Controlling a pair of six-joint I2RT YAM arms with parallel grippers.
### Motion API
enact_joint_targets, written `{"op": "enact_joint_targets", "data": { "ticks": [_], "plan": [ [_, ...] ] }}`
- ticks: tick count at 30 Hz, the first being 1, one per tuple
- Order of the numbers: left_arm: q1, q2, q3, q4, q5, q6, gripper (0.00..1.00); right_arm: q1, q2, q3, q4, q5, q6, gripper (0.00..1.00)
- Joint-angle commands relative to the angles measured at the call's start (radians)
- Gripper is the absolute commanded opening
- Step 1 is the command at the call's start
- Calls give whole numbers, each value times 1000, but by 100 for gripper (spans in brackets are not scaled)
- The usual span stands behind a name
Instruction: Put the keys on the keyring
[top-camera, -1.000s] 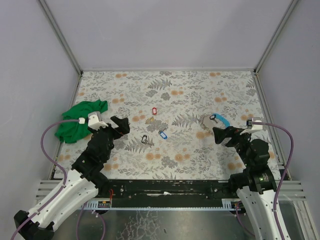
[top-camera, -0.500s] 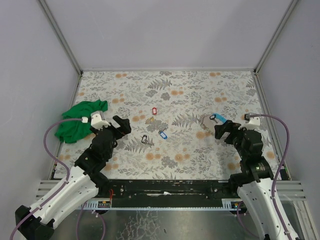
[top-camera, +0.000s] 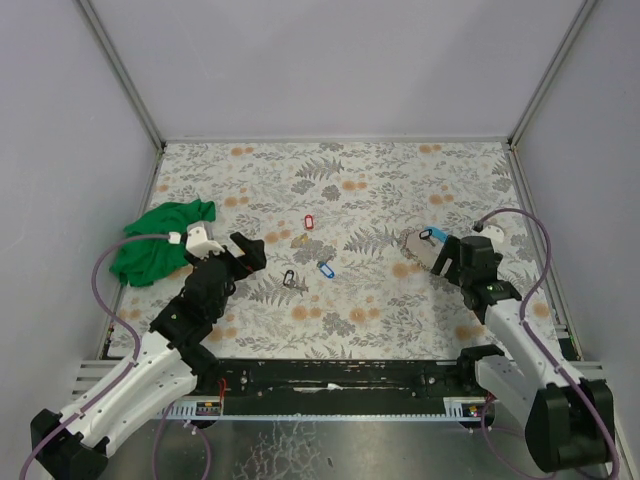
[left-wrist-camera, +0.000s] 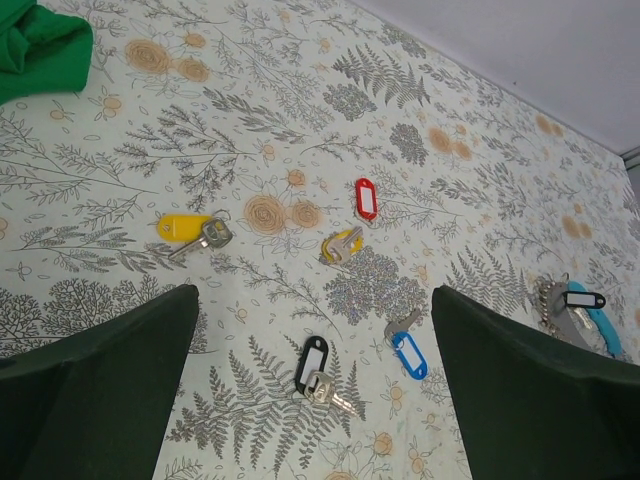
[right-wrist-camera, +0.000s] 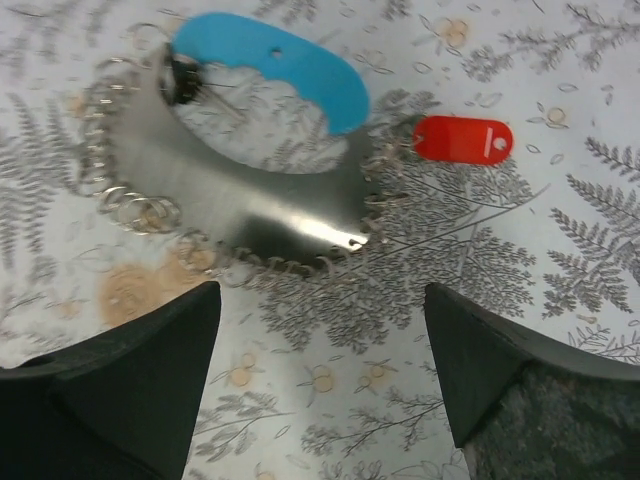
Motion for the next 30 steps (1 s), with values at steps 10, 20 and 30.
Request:
{"op": "enact_joint_targets", "data": {
  "ticks": [10, 20, 30],
  "plan": [
    [-4, 7, 3, 51, 76, 33, 100, -160, 372, 109, 210, -27, 33, 71],
    [-4, 31, -4, 96, 166, 52, 100, -185, 509, 147, 234, -131, 47, 51],
    [-3, 117, 11, 154, 330, 28, 100, -185, 454, 54, 324, -381, 99, 14]
  ]
}}
